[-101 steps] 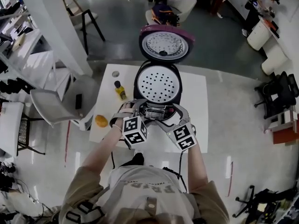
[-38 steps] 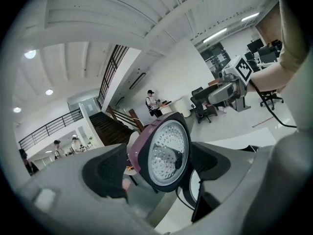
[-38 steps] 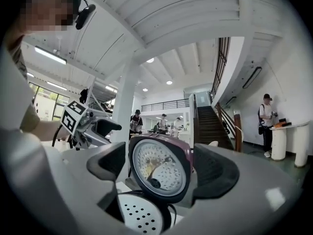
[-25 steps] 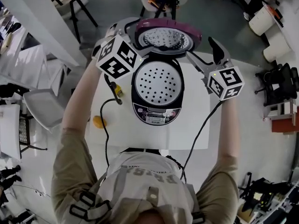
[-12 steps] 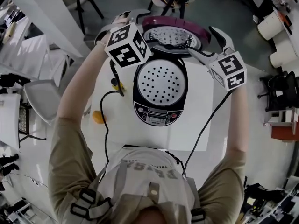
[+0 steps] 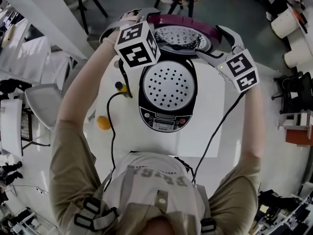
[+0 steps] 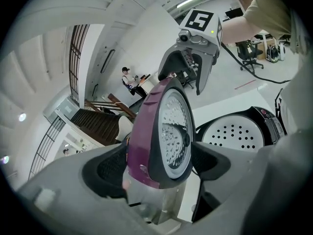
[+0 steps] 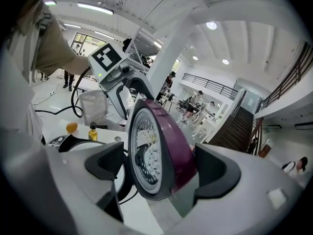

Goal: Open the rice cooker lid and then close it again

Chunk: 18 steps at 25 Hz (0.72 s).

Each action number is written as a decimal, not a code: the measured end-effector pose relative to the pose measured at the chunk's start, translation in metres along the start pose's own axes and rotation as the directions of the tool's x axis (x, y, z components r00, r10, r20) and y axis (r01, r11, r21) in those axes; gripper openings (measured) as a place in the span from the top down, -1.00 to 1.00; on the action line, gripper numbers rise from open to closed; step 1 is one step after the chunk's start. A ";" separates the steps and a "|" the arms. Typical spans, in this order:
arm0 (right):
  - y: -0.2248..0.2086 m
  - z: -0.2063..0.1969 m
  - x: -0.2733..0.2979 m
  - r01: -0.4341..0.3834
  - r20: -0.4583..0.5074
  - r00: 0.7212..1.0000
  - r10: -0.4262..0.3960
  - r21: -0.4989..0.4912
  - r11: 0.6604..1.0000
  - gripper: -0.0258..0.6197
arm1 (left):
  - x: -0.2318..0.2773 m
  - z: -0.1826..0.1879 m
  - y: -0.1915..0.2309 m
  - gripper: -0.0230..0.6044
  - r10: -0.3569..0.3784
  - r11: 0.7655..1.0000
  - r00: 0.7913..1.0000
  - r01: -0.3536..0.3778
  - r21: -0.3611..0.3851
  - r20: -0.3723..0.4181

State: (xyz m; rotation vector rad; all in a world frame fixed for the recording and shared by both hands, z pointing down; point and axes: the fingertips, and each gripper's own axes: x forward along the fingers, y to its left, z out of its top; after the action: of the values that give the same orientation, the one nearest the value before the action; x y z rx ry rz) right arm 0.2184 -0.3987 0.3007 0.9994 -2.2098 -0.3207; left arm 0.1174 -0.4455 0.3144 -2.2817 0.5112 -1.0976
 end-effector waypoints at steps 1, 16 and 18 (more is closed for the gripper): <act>0.001 0.001 0.000 -0.002 0.001 1.000 0.002 -0.005 1.000 -0.42 | 0.000 0.000 0.000 -0.43 0.001 1.000 1.000 -0.001 0.007 -0.006; 0.022 0.001 -0.015 -0.056 -0.029 0.998 0.055 -0.042 0.998 -0.42 | -0.015 0.001 -0.017 -0.43 -0.023 1.000 0.999 0.024 0.014 -0.027; 0.026 0.001 -0.018 -0.064 -0.023 0.998 0.063 -0.050 0.997 -0.42 | -0.019 0.001 -0.022 -0.43 -0.039 0.999 0.999 0.040 0.002 -0.021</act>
State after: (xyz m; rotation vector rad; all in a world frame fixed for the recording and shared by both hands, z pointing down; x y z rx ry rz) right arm 0.2114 -0.3676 0.3038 0.8993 -2.1974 -0.3342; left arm 0.1090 -0.4173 0.3161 -2.2896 0.4748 -1.1417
